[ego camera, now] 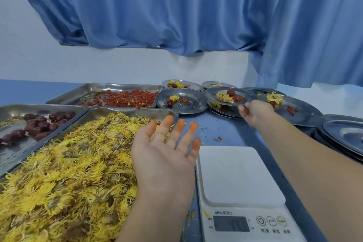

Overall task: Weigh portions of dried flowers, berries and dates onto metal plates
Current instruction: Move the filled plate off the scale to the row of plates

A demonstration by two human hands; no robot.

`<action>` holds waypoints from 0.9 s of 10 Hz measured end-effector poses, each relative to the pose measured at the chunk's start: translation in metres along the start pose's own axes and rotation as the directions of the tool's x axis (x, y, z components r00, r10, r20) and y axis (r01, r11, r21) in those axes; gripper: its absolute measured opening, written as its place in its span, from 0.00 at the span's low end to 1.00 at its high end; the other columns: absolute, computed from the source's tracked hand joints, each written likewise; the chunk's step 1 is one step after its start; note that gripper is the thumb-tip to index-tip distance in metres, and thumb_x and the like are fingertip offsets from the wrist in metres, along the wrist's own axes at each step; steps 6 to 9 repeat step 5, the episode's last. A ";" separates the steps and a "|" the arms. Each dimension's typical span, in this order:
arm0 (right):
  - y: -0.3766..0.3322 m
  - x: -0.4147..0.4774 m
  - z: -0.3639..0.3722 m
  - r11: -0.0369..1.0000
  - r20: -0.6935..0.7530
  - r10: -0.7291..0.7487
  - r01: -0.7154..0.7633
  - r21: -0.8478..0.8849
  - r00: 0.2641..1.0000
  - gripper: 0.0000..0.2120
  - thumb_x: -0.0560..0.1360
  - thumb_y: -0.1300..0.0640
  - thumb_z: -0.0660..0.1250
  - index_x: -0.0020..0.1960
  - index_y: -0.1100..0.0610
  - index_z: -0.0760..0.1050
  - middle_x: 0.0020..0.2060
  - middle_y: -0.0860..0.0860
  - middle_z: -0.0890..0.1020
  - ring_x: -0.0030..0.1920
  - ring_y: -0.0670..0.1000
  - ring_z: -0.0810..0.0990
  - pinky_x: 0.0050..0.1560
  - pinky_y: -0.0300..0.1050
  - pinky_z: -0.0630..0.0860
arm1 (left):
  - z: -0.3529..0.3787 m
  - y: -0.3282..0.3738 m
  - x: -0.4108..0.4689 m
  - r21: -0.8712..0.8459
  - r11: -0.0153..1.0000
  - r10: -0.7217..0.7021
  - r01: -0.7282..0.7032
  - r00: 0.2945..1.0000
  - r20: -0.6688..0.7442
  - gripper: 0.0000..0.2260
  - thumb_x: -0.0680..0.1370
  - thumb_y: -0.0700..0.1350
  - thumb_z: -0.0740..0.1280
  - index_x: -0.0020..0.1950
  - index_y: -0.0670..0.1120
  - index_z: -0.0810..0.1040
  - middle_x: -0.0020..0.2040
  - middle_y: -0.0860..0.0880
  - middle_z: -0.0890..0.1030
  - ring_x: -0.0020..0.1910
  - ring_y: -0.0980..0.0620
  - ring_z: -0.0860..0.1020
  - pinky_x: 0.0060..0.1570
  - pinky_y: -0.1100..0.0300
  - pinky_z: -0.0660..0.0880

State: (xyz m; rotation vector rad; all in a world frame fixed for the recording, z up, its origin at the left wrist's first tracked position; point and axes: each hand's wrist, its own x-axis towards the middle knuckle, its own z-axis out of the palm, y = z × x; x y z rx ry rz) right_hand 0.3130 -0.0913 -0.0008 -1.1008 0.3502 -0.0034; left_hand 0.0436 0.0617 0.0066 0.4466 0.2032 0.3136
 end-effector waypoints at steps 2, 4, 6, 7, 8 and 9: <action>0.005 0.010 -0.007 1.000 0.055 0.016 -0.014 -0.023 0.998 0.11 0.79 0.70 0.55 0.59 0.61 0.68 0.41 0.53 0.76 0.40 0.50 0.78 0.34 0.40 0.82 | -0.001 -0.001 0.001 0.025 1.000 0.016 -0.016 1.000 0.010 0.16 0.78 0.55 0.61 0.56 0.46 0.81 0.49 0.45 0.86 0.50 0.41 0.84 0.48 0.49 0.76; 0.001 -0.004 -0.016 1.000 0.108 -0.013 0.011 0.016 0.994 0.24 0.75 0.75 0.62 0.69 0.65 0.64 0.55 0.58 0.74 0.49 0.58 0.79 0.30 0.40 0.81 | -0.001 -0.001 -0.001 0.053 0.998 0.031 -0.033 0.999 0.032 0.16 0.79 0.54 0.60 0.57 0.45 0.80 0.50 0.44 0.86 0.51 0.40 0.84 0.51 0.48 0.76; 0.002 -0.015 -0.028 0.999 0.106 0.017 -0.013 -0.030 0.994 0.20 0.75 0.74 0.63 0.66 0.67 0.67 0.62 0.61 0.73 0.53 0.59 0.79 0.35 0.41 0.82 | 0.001 -0.001 -0.001 0.085 0.996 0.031 -0.034 0.999 0.040 0.16 0.79 0.53 0.60 0.57 0.45 0.79 0.52 0.44 0.85 0.52 0.40 0.84 0.51 0.48 0.76; 0.002 -0.015 -0.028 0.999 0.106 0.017 -0.013 -0.030 0.994 0.20 0.75 0.74 0.63 0.66 0.67 0.67 0.62 0.61 0.73 0.53 0.59 0.79 0.35 0.41 0.82 | 0.001 -0.001 -0.001 0.085 0.996 0.031 -0.034 0.999 0.040 0.16 0.79 0.53 0.60 0.57 0.45 0.79 0.52 0.44 0.85 0.52 0.40 0.84 0.51 0.48 0.76; 0.002 -0.015 -0.028 0.999 0.106 0.017 -0.013 -0.030 0.994 0.20 0.75 0.74 0.63 0.66 0.67 0.67 0.62 0.61 0.73 0.53 0.59 0.79 0.35 0.41 0.82 | 0.001 -0.001 -0.001 0.085 0.996 0.031 -0.034 0.999 0.040 0.16 0.79 0.53 0.60 0.57 0.45 0.79 0.52 0.44 0.85 0.52 0.40 0.84 0.51 0.48 0.76; 0.002 -0.015 -0.028 0.999 0.106 0.017 -0.013 -0.030 0.994 0.20 0.75 0.74 0.63 0.66 0.67 0.67 0.62 0.61 0.73 0.53 0.59 0.79 0.35 0.41 0.82 | 0.001 -0.001 -0.001 0.085 0.996 0.031 -0.034 0.999 0.040 0.16 0.79 0.53 0.60 0.57 0.45 0.79 0.52 0.44 0.85 0.52 0.40 0.84 0.51 0.48 0.76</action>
